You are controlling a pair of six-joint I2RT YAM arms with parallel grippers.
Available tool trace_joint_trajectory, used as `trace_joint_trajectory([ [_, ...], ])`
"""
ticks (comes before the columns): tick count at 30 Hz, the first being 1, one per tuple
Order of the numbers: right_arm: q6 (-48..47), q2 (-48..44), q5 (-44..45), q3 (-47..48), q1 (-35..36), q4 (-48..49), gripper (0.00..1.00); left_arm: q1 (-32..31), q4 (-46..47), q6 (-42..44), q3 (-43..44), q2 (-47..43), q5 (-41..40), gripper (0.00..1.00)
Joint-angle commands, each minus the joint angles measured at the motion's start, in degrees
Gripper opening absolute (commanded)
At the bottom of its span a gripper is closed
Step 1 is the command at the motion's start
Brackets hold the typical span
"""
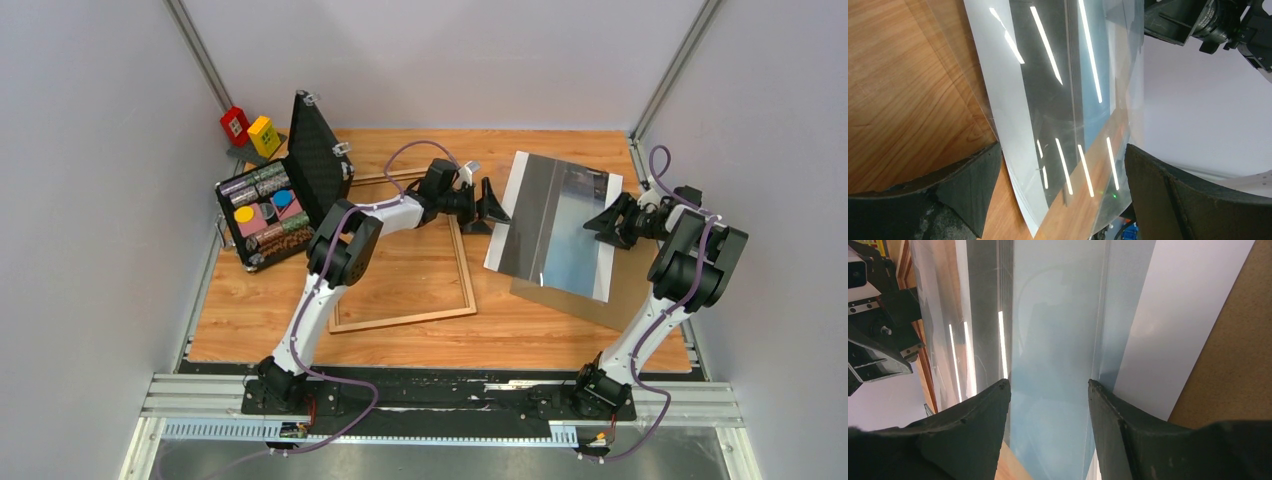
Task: Put the photo into the frame
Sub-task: Pick up the photo frame item at the center of the board.
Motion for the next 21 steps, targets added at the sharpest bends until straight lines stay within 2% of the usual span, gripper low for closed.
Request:
trace_joint_trajectory([
  [1, 0.43, 1.51, -1.28, -1.48, 0.56, -2.94, 0.60, 1.04, 0.98, 1.35, -0.33, -6.01, 0.34, 1.00],
  [21, 0.36, 1.76, 2.05, -2.05, 0.55, -1.95, 0.60, 1.11, 3.79, -0.96, -0.74, -7.65, 3.06, 1.00],
])
